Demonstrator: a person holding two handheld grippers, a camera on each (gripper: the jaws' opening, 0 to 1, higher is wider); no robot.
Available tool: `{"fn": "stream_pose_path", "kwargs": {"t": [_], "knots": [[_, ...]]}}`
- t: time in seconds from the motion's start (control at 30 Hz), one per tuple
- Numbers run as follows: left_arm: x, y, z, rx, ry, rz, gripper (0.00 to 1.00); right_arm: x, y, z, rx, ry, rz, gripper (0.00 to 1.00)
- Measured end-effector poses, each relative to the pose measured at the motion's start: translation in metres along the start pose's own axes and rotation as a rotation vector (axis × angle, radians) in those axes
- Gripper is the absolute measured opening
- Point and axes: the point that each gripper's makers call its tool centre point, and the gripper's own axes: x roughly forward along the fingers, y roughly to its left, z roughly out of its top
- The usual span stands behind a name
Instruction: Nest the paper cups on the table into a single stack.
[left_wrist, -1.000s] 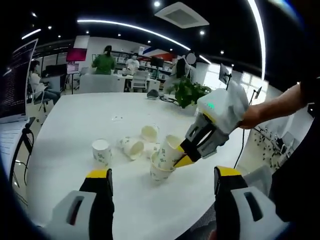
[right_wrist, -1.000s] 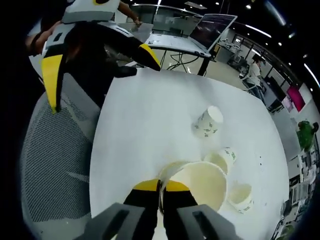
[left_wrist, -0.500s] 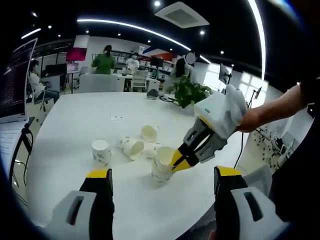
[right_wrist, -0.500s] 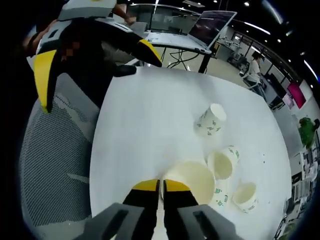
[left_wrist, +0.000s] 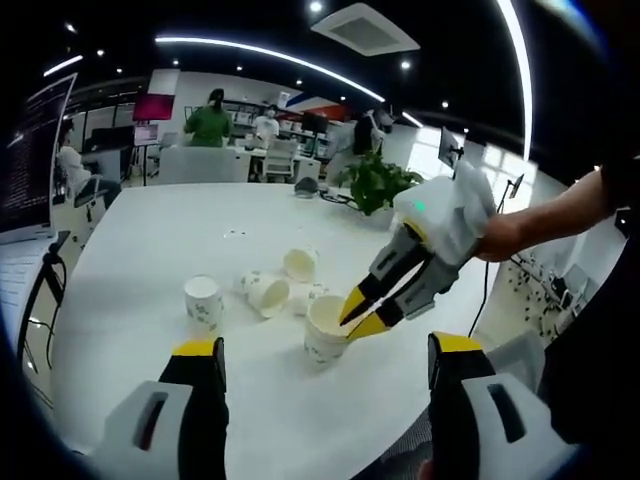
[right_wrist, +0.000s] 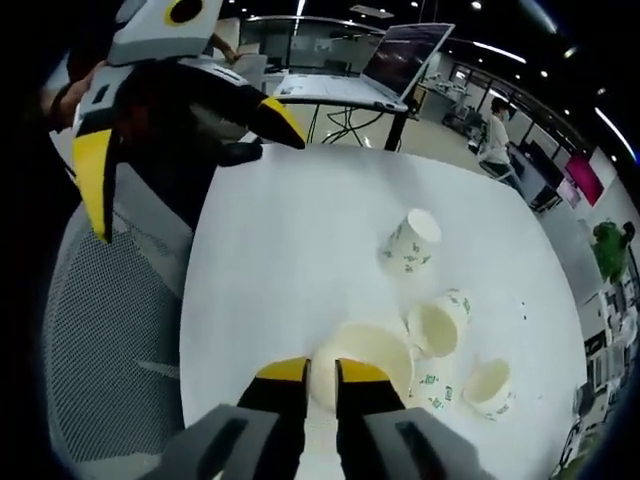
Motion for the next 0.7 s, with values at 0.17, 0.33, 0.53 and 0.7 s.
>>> {"fn": "stream_pose_path", "kwargs": {"t": [0.17, 0.33, 0.53, 0.7], "knots": [[0.000, 0.002, 0.000, -0.003, -0.002, 0.003, 0.82, -0.006, -0.002, 0.006, -0.015, -0.040, -0.004, 0.12], [0.000, 0.002, -0.001, -0.008, 0.002, 0.002, 0.82, -0.016, -0.008, 0.023, 0.022, -0.139, -0.028, 0.20], [-0.001, 0.004, -0.005, -0.013, 0.009, 0.005, 0.82, -0.024, -0.028, 0.033, 0.011, -0.213, -0.086, 0.31], [-0.001, 0.006, -0.006, -0.018, 0.010, 0.008, 0.82, -0.023, -0.044, 0.036, 0.018, -0.232, -0.138, 0.42]]}}
